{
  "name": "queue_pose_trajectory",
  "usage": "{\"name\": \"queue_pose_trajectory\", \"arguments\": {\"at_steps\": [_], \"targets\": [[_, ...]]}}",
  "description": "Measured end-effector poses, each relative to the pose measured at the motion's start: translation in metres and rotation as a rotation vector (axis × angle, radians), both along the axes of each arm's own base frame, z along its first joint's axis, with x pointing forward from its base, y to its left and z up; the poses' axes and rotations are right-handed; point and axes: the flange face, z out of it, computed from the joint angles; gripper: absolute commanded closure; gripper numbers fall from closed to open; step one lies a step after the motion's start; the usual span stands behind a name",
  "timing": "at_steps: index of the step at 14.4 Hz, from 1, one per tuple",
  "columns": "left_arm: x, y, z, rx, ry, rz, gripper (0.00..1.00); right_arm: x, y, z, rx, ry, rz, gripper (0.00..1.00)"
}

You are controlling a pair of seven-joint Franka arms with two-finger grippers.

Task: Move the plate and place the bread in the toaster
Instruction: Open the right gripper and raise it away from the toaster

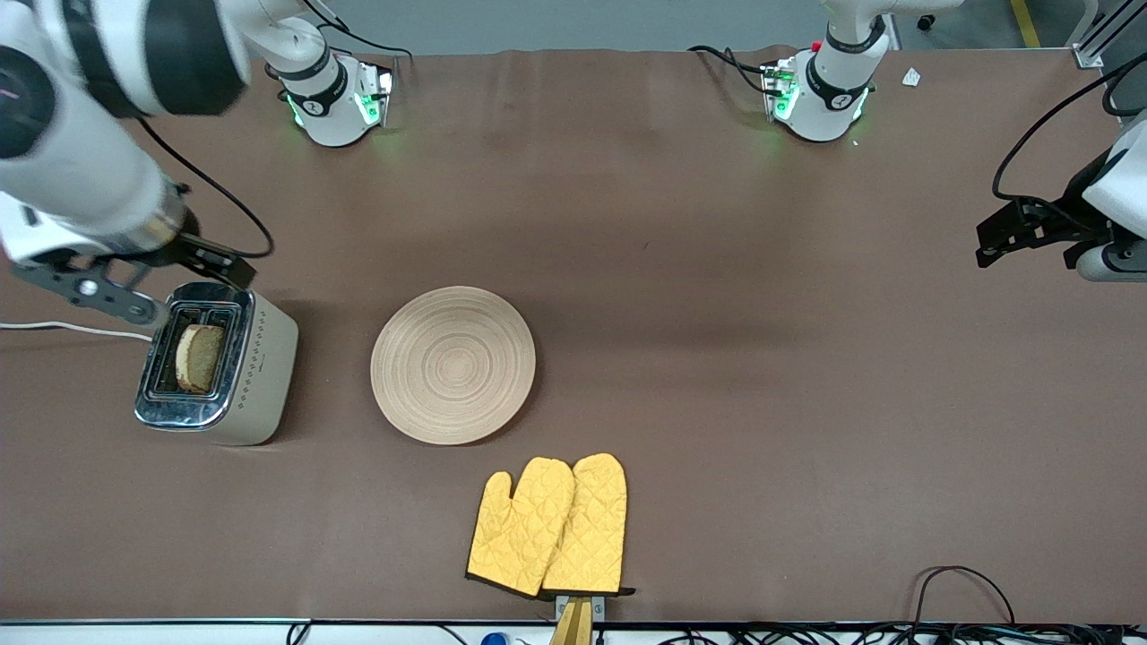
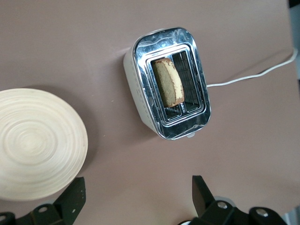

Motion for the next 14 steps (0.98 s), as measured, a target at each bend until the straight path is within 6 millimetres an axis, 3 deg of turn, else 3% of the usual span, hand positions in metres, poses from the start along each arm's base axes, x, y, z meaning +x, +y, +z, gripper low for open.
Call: {"name": "queue_pose_trajectory", "arguments": {"at_steps": [3,5,9,14], "targets": [[0.000,0.000,0.000,0.000,0.000,0.000,0.00,-0.003,-0.069,0.021,0.075,0.001,0.076,0.00],[0.000,0.000,0.000,0.000,0.000,0.000,0.00,-0.005,-0.093,0.026,0.108,0.004,0.142,0.00],[0.000,0.001,0.000,0.000,0.000,0.001,0.00,-0.015,-0.119,0.042,0.153,-0.006,0.218,0.00],[0.000,0.001,0.000,0.000,0.000,0.002,0.00,-0.031,-0.117,0.056,0.163,0.008,0.240,0.00]]}}
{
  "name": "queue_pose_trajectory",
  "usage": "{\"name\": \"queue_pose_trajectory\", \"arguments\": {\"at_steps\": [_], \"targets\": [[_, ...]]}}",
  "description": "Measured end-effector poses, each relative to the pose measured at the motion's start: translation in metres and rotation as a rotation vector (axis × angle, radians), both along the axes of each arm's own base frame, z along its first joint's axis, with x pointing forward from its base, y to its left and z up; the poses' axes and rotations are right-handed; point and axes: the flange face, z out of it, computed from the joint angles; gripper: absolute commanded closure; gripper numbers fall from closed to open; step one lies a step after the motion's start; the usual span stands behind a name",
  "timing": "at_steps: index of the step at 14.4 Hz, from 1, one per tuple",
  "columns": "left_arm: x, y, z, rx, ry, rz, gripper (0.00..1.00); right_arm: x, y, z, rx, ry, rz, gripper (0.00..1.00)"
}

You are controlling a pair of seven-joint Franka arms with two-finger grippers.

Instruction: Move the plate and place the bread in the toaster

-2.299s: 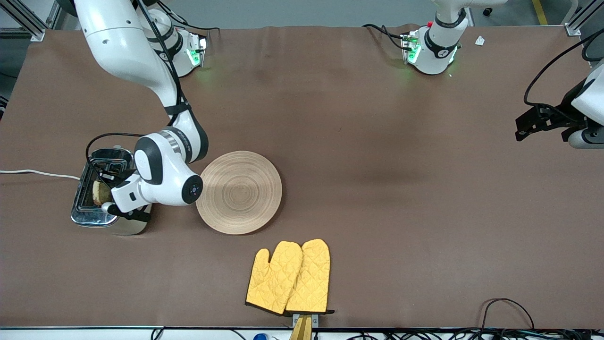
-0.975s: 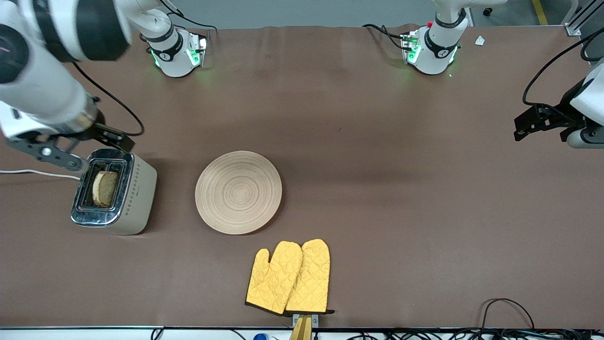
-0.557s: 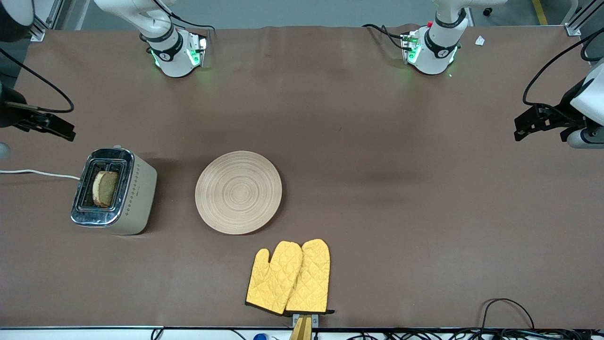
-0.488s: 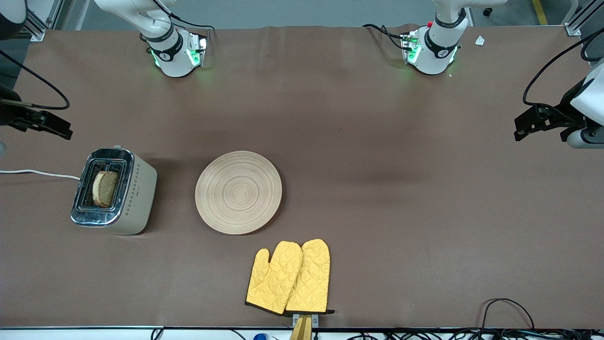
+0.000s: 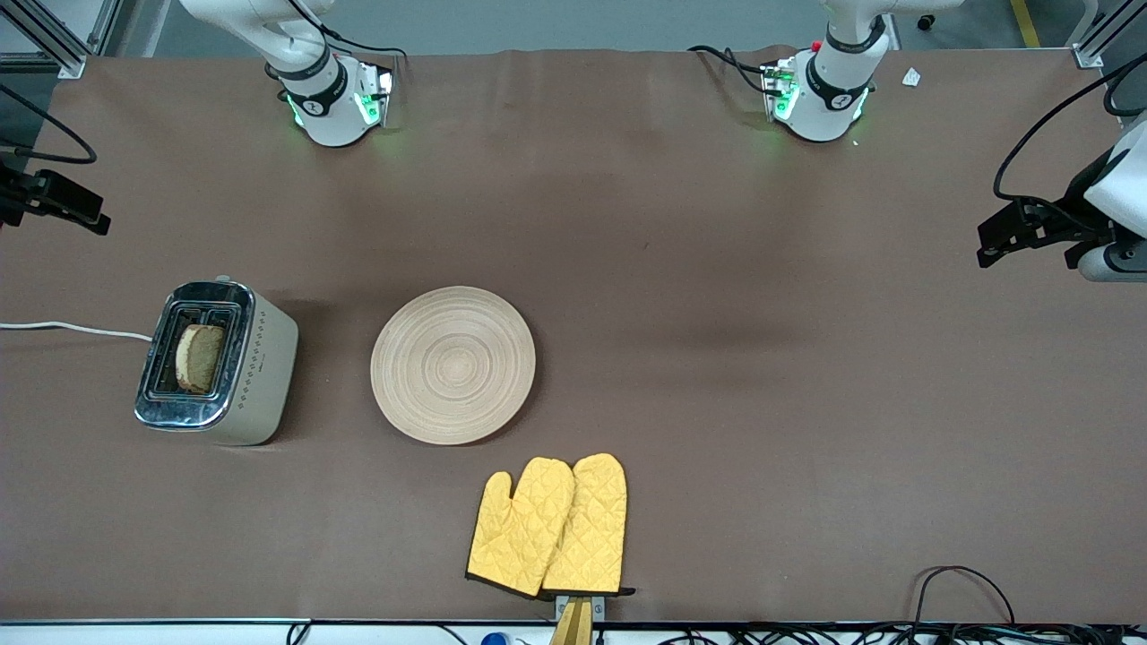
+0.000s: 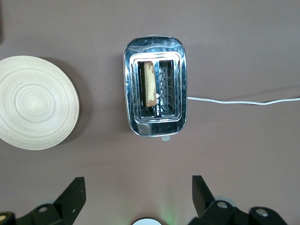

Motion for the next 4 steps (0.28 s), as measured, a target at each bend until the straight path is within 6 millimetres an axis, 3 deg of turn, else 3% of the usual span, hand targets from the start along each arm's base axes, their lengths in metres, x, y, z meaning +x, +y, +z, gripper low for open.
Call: {"name": "queue_pose_trajectory", "arguments": {"at_steps": [4], "targets": [[0.0000,0.0000,0.0000,0.000,0.000,0.000,0.00,-0.0051,-0.0044,-0.0061,0.003,0.030,-0.004,0.00]]}}
